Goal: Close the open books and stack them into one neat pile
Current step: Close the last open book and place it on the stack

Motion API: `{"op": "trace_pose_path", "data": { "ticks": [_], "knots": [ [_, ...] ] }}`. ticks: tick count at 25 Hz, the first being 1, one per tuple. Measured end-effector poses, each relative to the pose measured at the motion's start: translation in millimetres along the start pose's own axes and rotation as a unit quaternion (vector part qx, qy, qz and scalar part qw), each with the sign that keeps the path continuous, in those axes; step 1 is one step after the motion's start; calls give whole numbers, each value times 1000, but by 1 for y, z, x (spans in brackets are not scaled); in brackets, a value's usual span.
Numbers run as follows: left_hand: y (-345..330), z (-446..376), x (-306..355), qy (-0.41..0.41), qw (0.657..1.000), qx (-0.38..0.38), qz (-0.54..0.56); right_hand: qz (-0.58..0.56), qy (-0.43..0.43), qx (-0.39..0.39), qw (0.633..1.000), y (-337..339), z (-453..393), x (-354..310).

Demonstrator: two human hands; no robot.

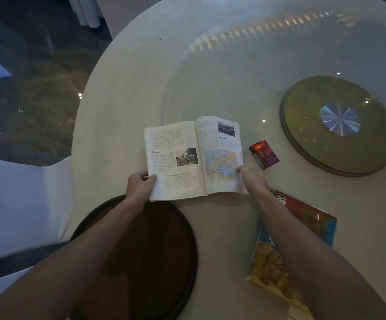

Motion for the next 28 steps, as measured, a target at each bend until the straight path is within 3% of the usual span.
{"op": "trace_pose_path", "data": {
  "ticks": [4, 7, 11, 17, 20, 24, 28],
  "knots": [
    [11, 1, 3, -12, 997, -29, 64, -123, -23, -65, 990, -12, 12, -5],
    [21, 2, 4, -14, 996, -19, 82, -167, 19, -143, 975, -11, 16, -10],
    [40, 9, 13, -34, 994, 17, 98, -184, 84, -130, 971, 16, 20, -12],
    [27, 47, 42, -86, 990, -8, 111, -185, 129, -179, 958, 19, 65, -22],
    [5, 74, 64, -110, 983, -55, 136, -200, 138, -209, 947, 11, 99, -33],
    [-49, 123, 77, -138, 965, -189, 119, -175, 156, -248, 940, -15, 132, -25],
    [-82, 147, 57, -115, 944, -285, 123, -142, 191, -222, 946, -11, 150, -25]
  ]
}}
Point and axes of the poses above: each hand's wrist, its own z-axis away from the middle knuckle, its own y-axis out of the back of the hand, x = y × z, the point moved 8 cm from there along -z, towards the middle knuckle, and after that the axes turned 8 degrees about -z, right-handed, at the moved point
